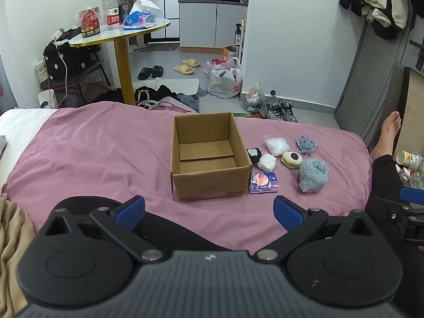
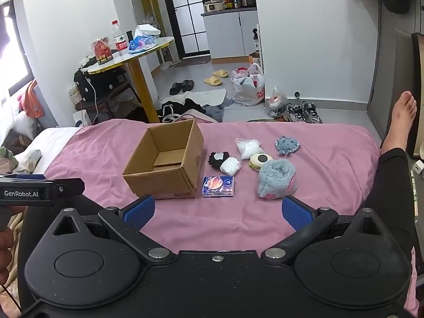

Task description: Organize soft objects

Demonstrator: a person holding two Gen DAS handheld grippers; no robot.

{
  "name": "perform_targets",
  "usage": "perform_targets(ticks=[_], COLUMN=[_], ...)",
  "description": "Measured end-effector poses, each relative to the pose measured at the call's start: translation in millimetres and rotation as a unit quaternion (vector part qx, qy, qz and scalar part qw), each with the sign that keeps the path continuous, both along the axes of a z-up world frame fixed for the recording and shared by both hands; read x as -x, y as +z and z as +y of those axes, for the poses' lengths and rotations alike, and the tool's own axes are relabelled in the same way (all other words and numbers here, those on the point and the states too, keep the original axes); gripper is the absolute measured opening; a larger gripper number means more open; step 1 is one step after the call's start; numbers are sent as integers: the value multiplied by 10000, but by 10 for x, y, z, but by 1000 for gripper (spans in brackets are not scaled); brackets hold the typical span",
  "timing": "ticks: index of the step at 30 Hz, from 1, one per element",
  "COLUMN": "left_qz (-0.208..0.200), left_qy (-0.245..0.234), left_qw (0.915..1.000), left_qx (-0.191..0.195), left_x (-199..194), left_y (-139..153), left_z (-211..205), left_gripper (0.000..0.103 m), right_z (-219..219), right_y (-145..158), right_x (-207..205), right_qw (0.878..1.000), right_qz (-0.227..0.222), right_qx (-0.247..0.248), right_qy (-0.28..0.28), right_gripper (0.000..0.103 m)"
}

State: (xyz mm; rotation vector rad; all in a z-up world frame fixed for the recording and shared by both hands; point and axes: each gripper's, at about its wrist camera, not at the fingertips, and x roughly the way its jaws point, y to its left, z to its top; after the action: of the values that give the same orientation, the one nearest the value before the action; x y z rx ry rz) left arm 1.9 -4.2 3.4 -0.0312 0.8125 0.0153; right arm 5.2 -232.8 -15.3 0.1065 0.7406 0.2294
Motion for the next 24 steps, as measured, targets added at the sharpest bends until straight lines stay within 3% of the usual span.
perform_targets(ticks=[8,24], left_qz=[-50,-87], left_qy=[-39,-10], left_qw=[10000,9999], left_qx=[-1,63], left_x=[27,107], left_y=[114,45], left_z=[-82,-34], left_gripper=[102,102], right_z=[0,19], right_y=[95,79], right_x=[-2,24], right_qw=[10000,9999], right_qz=[-41,-76], right_qx=[62,101], right_qy=[27,38], right_gripper=[103,103])
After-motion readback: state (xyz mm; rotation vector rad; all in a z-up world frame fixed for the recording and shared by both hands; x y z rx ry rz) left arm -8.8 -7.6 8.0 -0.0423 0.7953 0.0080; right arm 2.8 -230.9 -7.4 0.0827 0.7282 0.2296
